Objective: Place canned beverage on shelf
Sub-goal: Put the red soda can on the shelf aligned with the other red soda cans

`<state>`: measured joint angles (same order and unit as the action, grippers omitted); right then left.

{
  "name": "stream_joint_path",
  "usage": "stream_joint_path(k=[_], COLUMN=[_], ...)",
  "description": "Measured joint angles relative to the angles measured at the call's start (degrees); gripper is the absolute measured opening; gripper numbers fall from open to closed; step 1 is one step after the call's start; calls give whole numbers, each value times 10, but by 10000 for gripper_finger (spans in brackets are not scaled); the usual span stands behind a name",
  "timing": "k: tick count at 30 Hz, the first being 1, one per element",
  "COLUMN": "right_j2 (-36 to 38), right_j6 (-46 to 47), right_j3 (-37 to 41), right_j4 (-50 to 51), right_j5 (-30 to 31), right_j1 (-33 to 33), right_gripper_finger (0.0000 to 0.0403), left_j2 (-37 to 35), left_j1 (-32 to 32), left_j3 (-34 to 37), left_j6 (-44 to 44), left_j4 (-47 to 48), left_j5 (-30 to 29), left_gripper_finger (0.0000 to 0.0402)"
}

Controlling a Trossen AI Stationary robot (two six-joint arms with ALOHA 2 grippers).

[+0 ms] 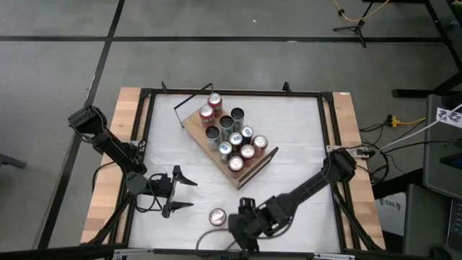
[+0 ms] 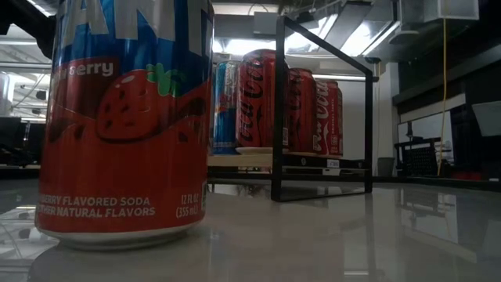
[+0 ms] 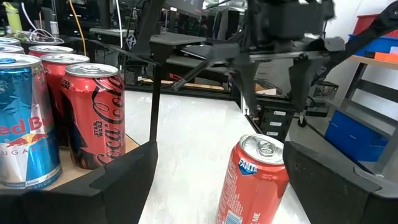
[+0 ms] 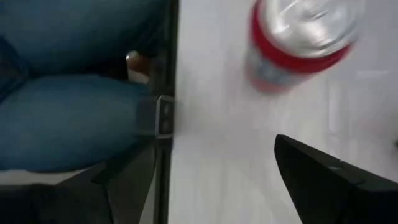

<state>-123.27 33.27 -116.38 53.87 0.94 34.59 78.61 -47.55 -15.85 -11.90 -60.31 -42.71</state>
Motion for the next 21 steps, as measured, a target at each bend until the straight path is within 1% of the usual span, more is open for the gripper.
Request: stream_joint_path(k=[5,9,13,18,21], right_j2=[-21,-42,-61,-78,-78], right_j6=[-6,-18,-46,-87,-126], right_j3=[0,0,0,0,0], right_j4=[-5,-17,-39,-57,-81], right_j5=[-5,-5,-1,-26,-39], right_j1=[21,23,15,-4,-15], right_gripper_finger=[317,317,317,317,317], left_j2=[0,0,0,0,0], left_j1=[0,0,0,0,0], left_j3=[0,0,0,0,0], left_j6=[0,0,0,0,0], left_j4=[3,9,14,18,18], left_j5=[0,0,1,2,2], left_gripper_finger=[341,341,341,341,341])
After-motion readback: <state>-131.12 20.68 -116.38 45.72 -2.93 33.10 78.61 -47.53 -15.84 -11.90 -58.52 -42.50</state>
